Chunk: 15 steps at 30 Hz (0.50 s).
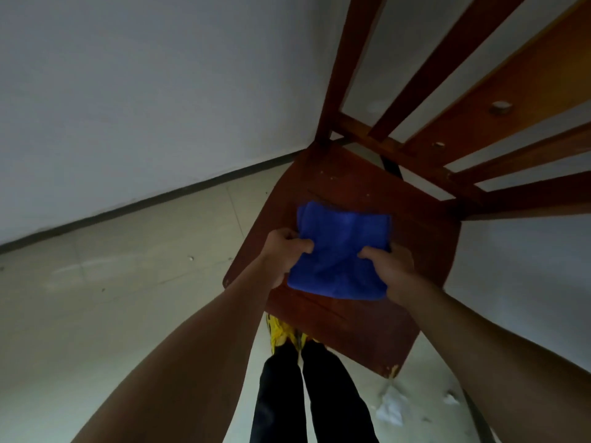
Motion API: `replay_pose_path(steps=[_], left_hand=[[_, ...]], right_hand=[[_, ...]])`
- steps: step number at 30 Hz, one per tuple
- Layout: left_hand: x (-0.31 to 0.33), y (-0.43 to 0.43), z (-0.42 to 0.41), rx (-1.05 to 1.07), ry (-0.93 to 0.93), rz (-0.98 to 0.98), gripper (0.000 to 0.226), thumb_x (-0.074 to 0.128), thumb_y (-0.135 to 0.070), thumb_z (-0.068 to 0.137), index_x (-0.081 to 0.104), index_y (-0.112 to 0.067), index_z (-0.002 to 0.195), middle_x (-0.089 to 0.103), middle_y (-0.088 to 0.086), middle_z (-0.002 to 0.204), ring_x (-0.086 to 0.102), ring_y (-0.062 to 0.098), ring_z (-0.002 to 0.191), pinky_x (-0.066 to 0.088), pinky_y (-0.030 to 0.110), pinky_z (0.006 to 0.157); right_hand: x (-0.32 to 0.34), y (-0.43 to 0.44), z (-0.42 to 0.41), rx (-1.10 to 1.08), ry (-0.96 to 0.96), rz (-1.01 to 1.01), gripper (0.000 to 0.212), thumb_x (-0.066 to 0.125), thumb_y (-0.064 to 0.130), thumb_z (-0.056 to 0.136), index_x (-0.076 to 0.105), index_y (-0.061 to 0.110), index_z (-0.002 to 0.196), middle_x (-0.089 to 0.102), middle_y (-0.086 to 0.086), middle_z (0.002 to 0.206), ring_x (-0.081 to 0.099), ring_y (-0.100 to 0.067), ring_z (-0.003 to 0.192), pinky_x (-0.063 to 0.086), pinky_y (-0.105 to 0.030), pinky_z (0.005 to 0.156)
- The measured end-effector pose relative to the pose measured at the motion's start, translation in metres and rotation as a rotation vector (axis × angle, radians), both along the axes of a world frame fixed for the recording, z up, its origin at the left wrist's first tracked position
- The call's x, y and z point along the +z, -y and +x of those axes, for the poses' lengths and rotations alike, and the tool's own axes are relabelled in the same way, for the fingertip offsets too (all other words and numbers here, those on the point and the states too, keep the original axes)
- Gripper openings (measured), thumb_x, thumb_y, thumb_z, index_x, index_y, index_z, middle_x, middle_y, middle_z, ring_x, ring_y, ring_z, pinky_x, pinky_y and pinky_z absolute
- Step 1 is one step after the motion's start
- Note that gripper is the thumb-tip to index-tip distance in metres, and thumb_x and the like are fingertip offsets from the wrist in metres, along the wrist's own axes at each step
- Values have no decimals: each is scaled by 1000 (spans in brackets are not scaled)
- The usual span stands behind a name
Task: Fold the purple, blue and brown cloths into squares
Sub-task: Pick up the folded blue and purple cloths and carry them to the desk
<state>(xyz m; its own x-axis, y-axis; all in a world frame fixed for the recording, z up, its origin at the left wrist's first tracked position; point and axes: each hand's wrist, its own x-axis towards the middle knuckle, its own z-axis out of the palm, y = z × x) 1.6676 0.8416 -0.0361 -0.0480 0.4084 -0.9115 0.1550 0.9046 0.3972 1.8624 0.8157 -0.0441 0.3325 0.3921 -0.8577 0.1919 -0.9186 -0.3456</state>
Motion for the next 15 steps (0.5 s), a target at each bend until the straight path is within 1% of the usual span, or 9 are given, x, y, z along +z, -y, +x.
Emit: replay_pose_path(steps=[1,2,4,5,6,8,11,13,15], left_hand=[[7,7,-4,33,0,-4,18,65,-6,79,50,-13,73,58,6,82,58,27,73,48,34,59],[20,14,-10,77,-2,-9,17,63,-5,79,50,-14,74,58,7,85,59,30,77,52,39,63],[48,30,-24,187,-32,-39,12,59,-5,77,52,-15,79,57,8,89,59,34,87,54,50,80],[64,39,-32,247,-54,-43,11,57,-5,77,52,-15,78,57,8,87,58,34,86,51,49,81],[77,49,-40,303,-73,-40,11,55,-5,77,51,-15,76,55,8,83,56,32,83,51,46,78],[112,75,-64,388,-97,-41,9,50,-6,82,51,-13,76,53,9,80,52,30,77,46,41,72],[149,112,-98,484,-160,-40,10,45,-14,87,48,-8,80,49,10,83,46,25,79,38,37,72],[181,144,-134,576,-204,7,15,43,-19,90,48,-8,81,47,9,81,43,23,73,35,33,66],[204,169,-159,637,-257,92,23,44,-24,94,52,-5,83,50,7,77,45,20,67,37,31,60]], right_hand=[[7,3,-6,33,-12,6,18,69,18,83,64,16,100,62,1,98,60,-20,90,49,-38,79],[19,5,-15,68,-20,21,28,69,18,83,63,15,111,63,-1,107,61,-22,97,51,-39,82],[44,9,-34,176,-15,74,41,69,18,83,59,16,123,62,-3,120,60,-24,109,51,-44,93],[57,12,-45,247,-10,105,45,69,19,84,56,16,127,61,-4,124,59,-24,113,48,-46,98],[69,16,-55,308,-11,132,47,68,20,85,54,16,129,60,-4,126,58,-24,115,47,-45,100],[102,22,-83,455,-17,169,39,66,24,87,54,17,123,61,-3,120,59,-24,111,48,-43,97],[141,32,-124,652,-24,263,22,63,31,89,53,20,105,61,-1,104,61,-22,99,50,-39,87],[177,45,-169,781,-43,346,23,61,34,91,53,19,106,60,1,102,59,-19,95,47,-34,82],[200,57,-205,863,-54,402,26,58,36,92,53,17,109,60,1,99,58,-19,92,45,-32,77]])
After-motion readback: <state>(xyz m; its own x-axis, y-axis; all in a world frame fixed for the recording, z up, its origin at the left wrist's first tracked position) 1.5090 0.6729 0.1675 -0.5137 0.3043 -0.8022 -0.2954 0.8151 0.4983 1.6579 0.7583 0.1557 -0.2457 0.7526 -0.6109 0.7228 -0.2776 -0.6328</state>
